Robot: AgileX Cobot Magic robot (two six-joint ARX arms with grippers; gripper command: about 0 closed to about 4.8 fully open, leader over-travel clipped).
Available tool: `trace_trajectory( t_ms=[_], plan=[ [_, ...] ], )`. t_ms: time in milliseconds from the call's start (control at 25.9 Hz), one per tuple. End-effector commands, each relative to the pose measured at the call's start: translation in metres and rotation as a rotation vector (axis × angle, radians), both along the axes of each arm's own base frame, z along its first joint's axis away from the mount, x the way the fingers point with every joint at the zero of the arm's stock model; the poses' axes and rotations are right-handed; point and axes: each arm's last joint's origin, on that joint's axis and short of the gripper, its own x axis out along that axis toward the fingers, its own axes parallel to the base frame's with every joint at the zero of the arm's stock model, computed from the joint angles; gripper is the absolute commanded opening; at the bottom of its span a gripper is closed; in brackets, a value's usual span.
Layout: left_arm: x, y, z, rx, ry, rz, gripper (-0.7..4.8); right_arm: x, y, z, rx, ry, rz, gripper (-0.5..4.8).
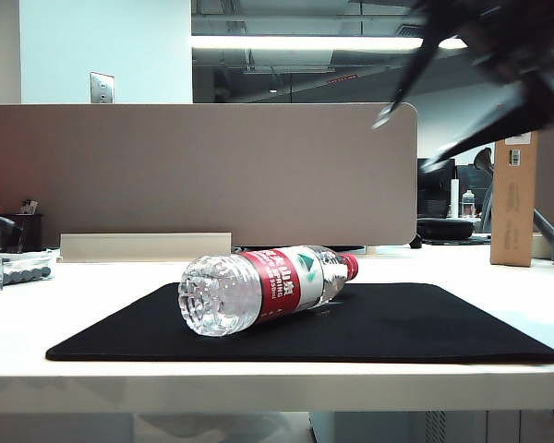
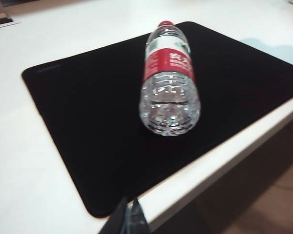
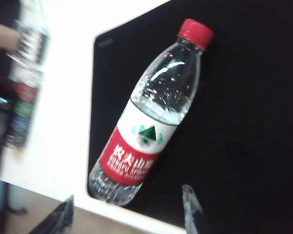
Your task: Stand the plastic bottle up on the black mouse pad.
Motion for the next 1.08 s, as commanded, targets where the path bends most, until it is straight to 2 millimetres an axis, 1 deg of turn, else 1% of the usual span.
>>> trace_trajectory(
  t_ms=[39, 77, 116, 232, 348, 502, 695, 888, 1004, 1082],
  plan=[
    [0.000, 0.000, 0.003, -0.014, -0.011, 0.002, -0.04, 0.042, 0.033, -0.007, -0.070, 0.106, 0.042, 4.37],
    [0.000, 0.000, 0.003, -0.015, -0.012, 0.000, -0.04, 0.053, 0.041, -0.010, -0.068, 0.139, 0.040, 4.37],
    [0.000, 0.000, 0.003, -0.014, -0.012, 0.002, -0.04, 0.068, 0.050, -0.015, -0.072, 0.184, 0.031, 4.37],
    [0.000, 0.000, 0.003, -0.014, -0.012, 0.003, -0.04, 0.084, 0.063, -0.020, -0.084, 0.233, 0.014, 4.37],
    [0.000, 0.000, 0.003, -0.014, -0.012, 0.002, -0.04, 0.096, 0.072, -0.028, -0.152, 0.292, -0.056, 4.36],
    [0.000, 0.000, 0.003, -0.014, -0.012, 0.001, -0.04, 0.103, 0.081, -0.040, -0.141, 0.351, -0.098, 4.36],
    [0.000, 0.000, 0.003, -0.015, -0.012, 0.001, -0.04, 0.107, 0.090, -0.050, -0.133, 0.359, -0.128, 4.30],
    [0.000, 0.000, 0.003, -0.014, -0.012, 0.001, -0.04, 0.114, 0.103, -0.066, -0.104, 0.362, -0.173, 4.26],
    [0.000, 0.000, 0.003, -0.015, -0.012, 0.001, -0.04, 0.117, 0.105, -0.072, -0.097, 0.365, -0.181, 4.17],
    [0.000, 0.000, 0.003, -0.014, -0.012, 0.002, -0.04, 0.119, 0.106, -0.078, -0.109, 0.365, -0.191, 3.93]
  ],
)
